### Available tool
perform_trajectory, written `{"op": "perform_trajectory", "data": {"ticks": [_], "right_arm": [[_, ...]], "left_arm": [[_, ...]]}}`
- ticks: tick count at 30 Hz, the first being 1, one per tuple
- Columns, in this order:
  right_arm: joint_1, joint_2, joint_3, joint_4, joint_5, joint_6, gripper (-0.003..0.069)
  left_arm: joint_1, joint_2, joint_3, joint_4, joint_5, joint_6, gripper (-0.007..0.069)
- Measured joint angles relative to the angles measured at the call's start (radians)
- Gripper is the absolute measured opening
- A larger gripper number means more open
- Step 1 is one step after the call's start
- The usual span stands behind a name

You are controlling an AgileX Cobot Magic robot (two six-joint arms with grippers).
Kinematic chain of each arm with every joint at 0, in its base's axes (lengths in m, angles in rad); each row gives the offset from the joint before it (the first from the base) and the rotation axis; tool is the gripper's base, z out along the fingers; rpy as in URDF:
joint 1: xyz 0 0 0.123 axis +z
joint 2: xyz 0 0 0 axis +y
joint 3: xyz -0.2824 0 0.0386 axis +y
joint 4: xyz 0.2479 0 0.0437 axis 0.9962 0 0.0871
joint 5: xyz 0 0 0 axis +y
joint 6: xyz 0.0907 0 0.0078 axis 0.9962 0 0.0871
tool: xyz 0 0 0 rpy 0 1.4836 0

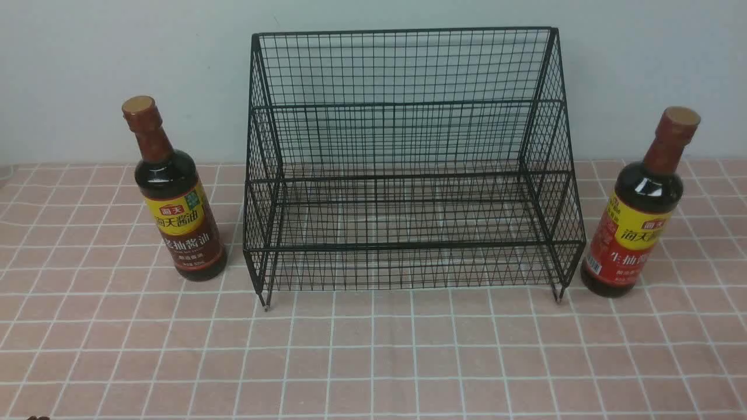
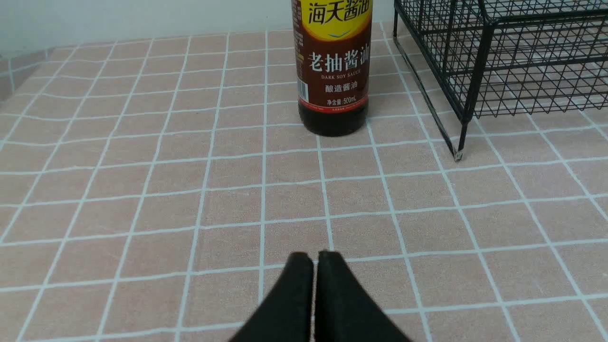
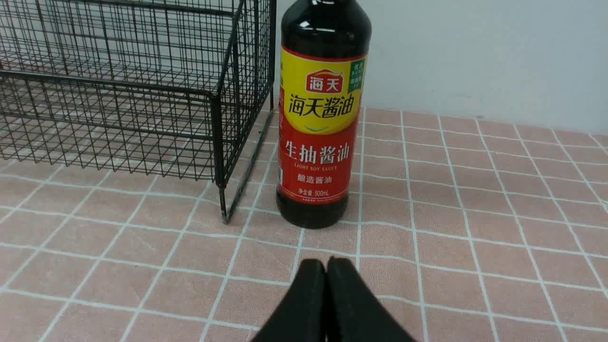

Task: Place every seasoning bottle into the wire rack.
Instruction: Use the right arm to grab the condiment bottle closest to it

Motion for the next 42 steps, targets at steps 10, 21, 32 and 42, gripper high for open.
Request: {"op": "perform_trajectory", "data": {"ticks": [10, 21, 32, 42], "right_arm": [[0.000, 0.000, 0.000, 0.000, 0.000, 0.000, -0.0008], [0.000, 0.000, 0.000, 0.000, 0.000, 0.000, -0.0008], [0.000, 0.000, 0.002, 0.013, -0.016, 0.005, -0.0008], [0.001, 0.000, 0.007, 0.424, -0.317, 0.025, -0.0008]], "left_arm": [[0.000, 0.000, 0.000, 0.000, 0.000, 0.000, -0.0007], [0.000, 0.000, 0.000, 0.000, 0.000, 0.000, -0.0007], [0.000, 0.000, 0.000, 0.000, 0.000, 0.000, -0.0007], [0.000, 0.000, 0.000, 0.000, 0.000, 0.000, -0.0007]]}}
